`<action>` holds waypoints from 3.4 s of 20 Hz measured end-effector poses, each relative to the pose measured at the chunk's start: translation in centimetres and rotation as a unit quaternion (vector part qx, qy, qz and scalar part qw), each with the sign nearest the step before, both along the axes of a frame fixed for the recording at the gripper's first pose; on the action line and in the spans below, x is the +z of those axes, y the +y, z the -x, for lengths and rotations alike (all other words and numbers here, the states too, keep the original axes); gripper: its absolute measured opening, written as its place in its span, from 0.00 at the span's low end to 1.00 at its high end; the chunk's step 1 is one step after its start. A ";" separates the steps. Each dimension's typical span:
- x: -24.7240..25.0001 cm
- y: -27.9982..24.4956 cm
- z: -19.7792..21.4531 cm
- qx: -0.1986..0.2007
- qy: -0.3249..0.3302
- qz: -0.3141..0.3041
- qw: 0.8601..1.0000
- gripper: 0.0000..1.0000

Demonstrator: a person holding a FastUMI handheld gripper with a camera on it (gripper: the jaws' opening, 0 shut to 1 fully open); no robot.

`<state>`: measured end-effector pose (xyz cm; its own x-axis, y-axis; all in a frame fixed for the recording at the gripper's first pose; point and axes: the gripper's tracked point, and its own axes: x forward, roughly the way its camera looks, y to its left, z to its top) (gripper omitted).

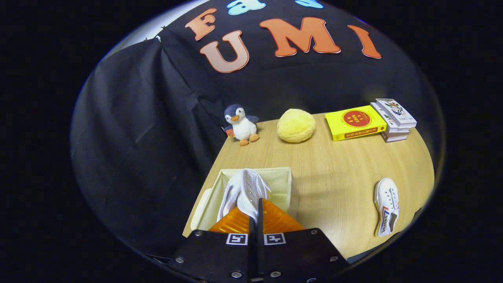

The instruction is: Open the storage box then place both shoes into the box .Put the left shoe in first, then the right shoe, with the right side of both shoes facing outward in a uniform manner.

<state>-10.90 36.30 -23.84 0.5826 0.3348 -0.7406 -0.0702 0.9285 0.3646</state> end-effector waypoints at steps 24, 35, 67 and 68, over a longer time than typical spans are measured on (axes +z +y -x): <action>-4.3 7.2 1.0 0.045 0.128 -0.100 0.986 0.61; -4.1 -16.4 3.5 0.006 0.002 0.029 1.000 0.93; -21.1 -36.2 8.5 -0.013 -0.002 0.132 0.991 0.27; -21.2 -36.9 8.3 -0.029 0.005 0.135 0.990 0.14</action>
<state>-19.22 -0.58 -45.06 0.5870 0.0905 -0.8045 -0.0116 0.9946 0.1035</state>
